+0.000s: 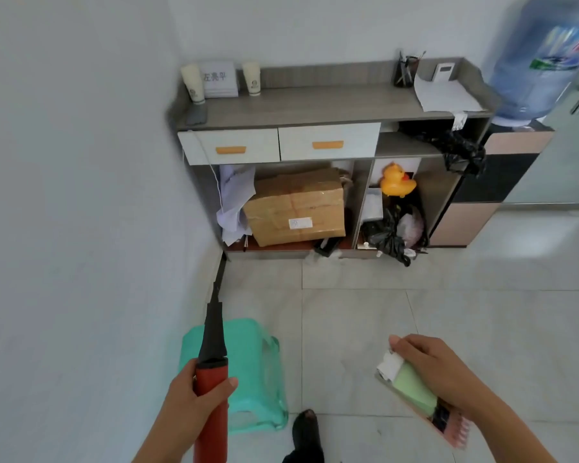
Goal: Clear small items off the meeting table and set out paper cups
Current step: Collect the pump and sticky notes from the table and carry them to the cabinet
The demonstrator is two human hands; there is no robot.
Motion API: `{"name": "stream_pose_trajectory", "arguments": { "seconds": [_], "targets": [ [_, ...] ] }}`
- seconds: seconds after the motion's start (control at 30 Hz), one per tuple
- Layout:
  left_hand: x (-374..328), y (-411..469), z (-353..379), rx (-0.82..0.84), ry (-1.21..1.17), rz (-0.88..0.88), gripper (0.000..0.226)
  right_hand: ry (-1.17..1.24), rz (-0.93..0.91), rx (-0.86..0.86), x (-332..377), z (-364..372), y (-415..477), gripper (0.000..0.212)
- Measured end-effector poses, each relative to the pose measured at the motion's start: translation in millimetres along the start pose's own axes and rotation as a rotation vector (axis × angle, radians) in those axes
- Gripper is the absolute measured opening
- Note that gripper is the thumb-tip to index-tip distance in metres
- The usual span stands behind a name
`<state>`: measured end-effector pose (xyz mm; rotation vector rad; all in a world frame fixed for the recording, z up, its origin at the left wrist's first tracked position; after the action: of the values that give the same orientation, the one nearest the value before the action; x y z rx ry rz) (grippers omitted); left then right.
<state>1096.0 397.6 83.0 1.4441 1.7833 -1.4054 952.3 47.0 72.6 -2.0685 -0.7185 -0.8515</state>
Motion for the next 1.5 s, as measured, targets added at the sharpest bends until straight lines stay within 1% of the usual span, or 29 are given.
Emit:
{"name": "stream_pose_trajectory", "arguments": {
  "seconds": [0.1,0.2,0.3,0.37,0.47,0.57,0.67,0.77,0.87,0.97,1.1,1.2,1.27,1.33,1.43,1.5],
  "targets": [
    [-71.0,68.9,24.0,0.036,-0.014,0.054,0.029,0.027,0.010,-0.044,41.6,-24.4,58.4,0.043],
    [-135.0,126.2,58.8,0.110,0.028,0.108,0.027,0.044,0.006,-0.096,71.4,-51.3,112.8,0.042],
    [-184.2,180.4,95.2,0.179,0.033,0.136,0.028,0.069,0.030,-0.115,88.0,-68.3,166.7,0.044],
    [-205.8,217.4,118.2,0.190,0.045,0.126,0.029,0.052,0.054,-0.113,94.7,-78.1,212.0,0.044],
    [-230.4,272.3,148.7,0.162,0.042,0.084,0.030,0.044,0.051,-0.083,109.2,-93.7,290.1,0.044],
    [-259.8,323.3,169.2,0.084,0.034,0.054,0.030,0.060,0.045,-0.061,133.2,-116.1,371.7,0.043],
    [-310.3,367.3,182.3,0.027,0.009,0.058,0.032,0.026,0.001,-0.053,180.9,-138.1,445.1,0.047],
    [-352.5,410.8,194.0,-0.023,-0.020,0.089,0.029,-0.039,-0.067,-0.005,233.3,-151.6,516.1,0.048],
    [-383.0,444.9,204.4,-0.039,-0.082,0.094,0.027,-0.048,-0.131,0.039,283.4,-151.8,568.1,0.047],
    [-408.1,486.3,217.1,-0.017,-0.104,0.080,0.028,-0.058,-0.156,0.051,320.7,-147.4,618.1,0.049],
    [-445.2,557.2,227.3,0.024,-0.141,0.086,0.025,0.032,-0.137,0.066,351.3,-136.7,670.5,0.040],
    [-483.8,619.2,229.5,0.098,-0.177,0.108,0.020,0.067,-0.075,0.066,372.3,-128.5,703.3,0.041],
    [-514.3,663.1,229.9,0.147,-0.184,0.124,0.025,0.083,-0.023,0.045,388.1,-124.9,725.5,0.042],
    [-547.3,708.3,230.8,0.177,-0.156,0.188,0.033,0.102,0.020,0.018,405.0,-120.2,744.1,0.036],
    [-600.8,774.3,240.7,0.228,-0.092,0.346,0.033,0.163,0.062,-0.003,426.3,-111.3,769.7,0.017],
    [-629.1,810.1,254.0,0.235,-0.054,0.417,0.037,0.212,0.096,-0.005,434.2,-106.7,782.9,0.011]
  ]
}}
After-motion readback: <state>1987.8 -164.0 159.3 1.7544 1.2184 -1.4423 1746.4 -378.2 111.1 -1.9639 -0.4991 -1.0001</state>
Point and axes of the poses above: each hand's wrist, its own y-axis towards the middle knuckle, its own z-axis out of the palm, x = y × z, the point moved 4 cm from there along y, towards the middle knuckle, and after that the axes turned 6 degrees about -x, right-handed, at the moved point
